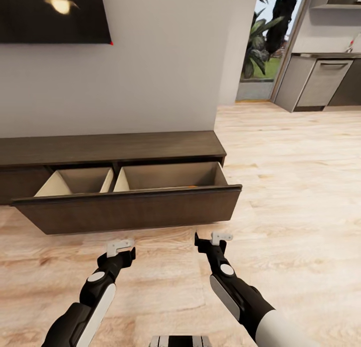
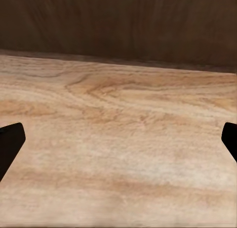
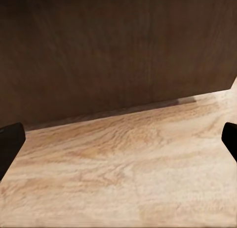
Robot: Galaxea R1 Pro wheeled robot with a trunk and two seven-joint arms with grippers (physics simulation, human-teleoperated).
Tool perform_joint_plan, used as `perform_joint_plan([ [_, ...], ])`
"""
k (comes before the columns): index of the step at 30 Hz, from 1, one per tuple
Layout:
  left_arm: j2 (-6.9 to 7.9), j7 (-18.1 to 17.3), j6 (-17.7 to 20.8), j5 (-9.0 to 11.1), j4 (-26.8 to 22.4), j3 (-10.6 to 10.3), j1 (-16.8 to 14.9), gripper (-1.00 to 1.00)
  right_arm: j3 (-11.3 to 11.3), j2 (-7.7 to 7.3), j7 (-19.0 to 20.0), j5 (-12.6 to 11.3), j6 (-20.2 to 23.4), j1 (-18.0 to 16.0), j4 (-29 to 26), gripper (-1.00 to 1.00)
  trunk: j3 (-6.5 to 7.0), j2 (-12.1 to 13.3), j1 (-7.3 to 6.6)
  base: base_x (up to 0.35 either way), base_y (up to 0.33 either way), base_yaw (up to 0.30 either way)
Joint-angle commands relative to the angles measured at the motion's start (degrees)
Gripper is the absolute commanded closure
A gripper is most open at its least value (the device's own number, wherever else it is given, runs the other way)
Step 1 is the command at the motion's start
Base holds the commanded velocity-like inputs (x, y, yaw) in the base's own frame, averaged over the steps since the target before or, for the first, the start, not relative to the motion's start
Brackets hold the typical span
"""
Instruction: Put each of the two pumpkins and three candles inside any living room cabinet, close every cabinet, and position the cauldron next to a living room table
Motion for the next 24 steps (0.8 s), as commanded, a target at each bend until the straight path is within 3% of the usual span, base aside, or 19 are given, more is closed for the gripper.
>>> perform_joint_plan([
  [1,0.09,0.6,0.0,0.6,-0.1,-0.4,0.0,-1.0,0.3,-0.03,-0.3,-0.6,-0.4,-0.1,0.0,-1.0,-0.27,0.0,0.01,0.0,0.0,0.0],
  [7,0.14,0.5,-3.1,0.6,-0.1,-0.9,0.0,-1.0,0.4,-0.02,0.0,-0.7,-0.4,-0.1,0.0,-1.0,-1.6,-0.1,0.17,0.0,0.0,0.0],
  [14,0.14,0.4,-3.9,0.7,0.0,-0.9,0.0,-1.0,0.3,-0.04,0.1,-0.7,-0.3,-0.1,-0.1,-1.0,-3.15,-0.2,0.35,0.0,0.0,0.0],
  [24,0.06,0.3,-3.9,0.7,-0.1,-1.0,0.0,-1.0,0.3,-0.02,0.1,-0.7,-0.5,-0.1,-0.6,-1.0,-3.15,-0.2,0.35,0.013,0.0,0.0],
])
